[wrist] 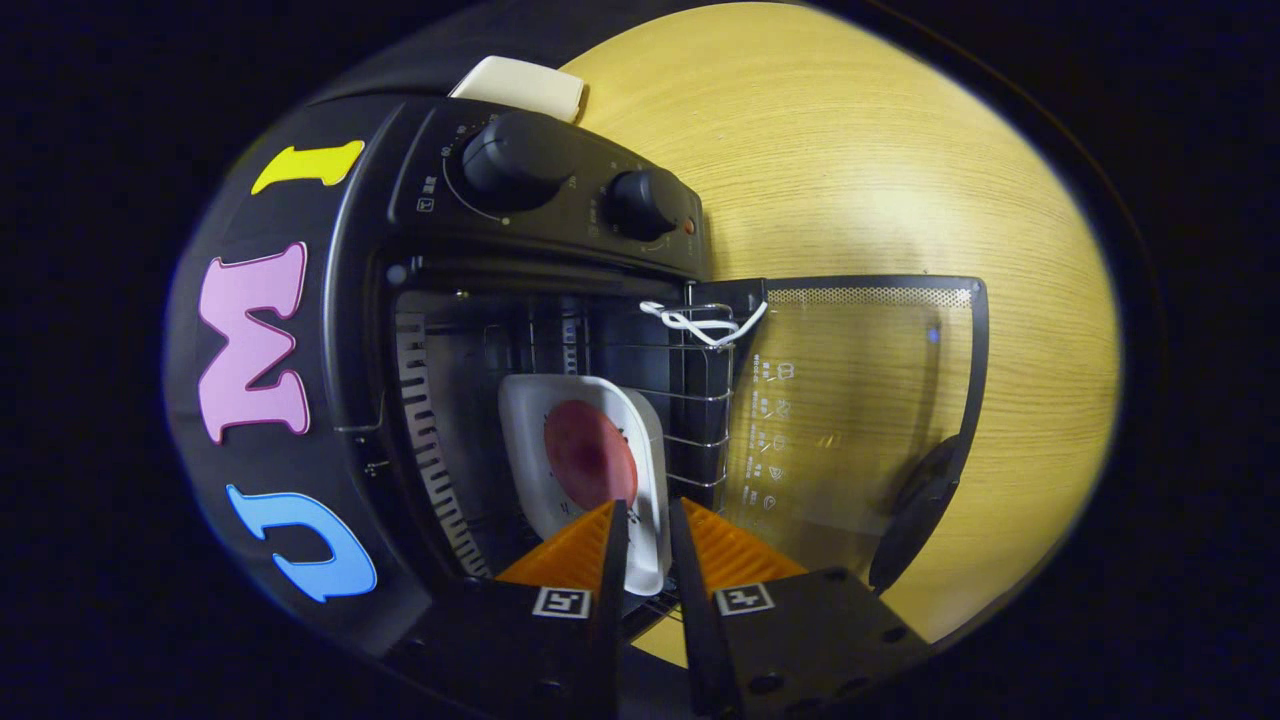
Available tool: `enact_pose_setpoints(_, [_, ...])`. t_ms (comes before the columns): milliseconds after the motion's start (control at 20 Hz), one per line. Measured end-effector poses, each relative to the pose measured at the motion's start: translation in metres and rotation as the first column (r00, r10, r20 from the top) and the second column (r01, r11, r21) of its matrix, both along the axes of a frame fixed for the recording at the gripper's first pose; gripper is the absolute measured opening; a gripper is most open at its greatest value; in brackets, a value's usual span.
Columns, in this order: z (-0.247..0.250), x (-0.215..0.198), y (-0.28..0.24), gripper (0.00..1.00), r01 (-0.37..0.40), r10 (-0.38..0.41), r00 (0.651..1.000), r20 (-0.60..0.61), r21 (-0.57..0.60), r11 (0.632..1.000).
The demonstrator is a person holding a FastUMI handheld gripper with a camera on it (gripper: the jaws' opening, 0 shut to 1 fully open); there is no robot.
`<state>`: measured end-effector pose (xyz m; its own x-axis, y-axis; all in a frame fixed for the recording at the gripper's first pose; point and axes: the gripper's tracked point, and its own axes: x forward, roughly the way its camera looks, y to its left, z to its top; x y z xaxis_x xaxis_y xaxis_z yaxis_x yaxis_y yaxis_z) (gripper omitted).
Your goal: Open the toaster oven, put the food inside, and close the toaster oven door.
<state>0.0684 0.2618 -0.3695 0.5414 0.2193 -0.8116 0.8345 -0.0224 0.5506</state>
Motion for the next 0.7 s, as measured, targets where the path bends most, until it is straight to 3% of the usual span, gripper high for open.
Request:
enact_pose_setpoints(150, [0.010, -0.004, 0.002, 0.66, -0.015, 0.014, 1.000, 0.009, 0.020, 1.000])
enact_pose_setpoints(200, [0.010, -0.012, 0.003, 0.71, -0.031, 0.031, 0.999, -0.008, 0.025, 0.999])
enact_pose_setpoints(350, [0.011, -0.022, 0.004, 0.99, -0.096, 0.096, 0.995, -0.018, 0.018, 0.995])
enact_pose_setpoints(550, [0.036, -0.026, -0.001, 0.99, -0.252, 0.254, 0.964, 0.074, -0.031, 0.967])
enact_pose_setpoints(700, [0.054, -0.043, -0.004, 0.99, -0.392, 0.398, 0.910, 0.114, -0.075, 0.917])
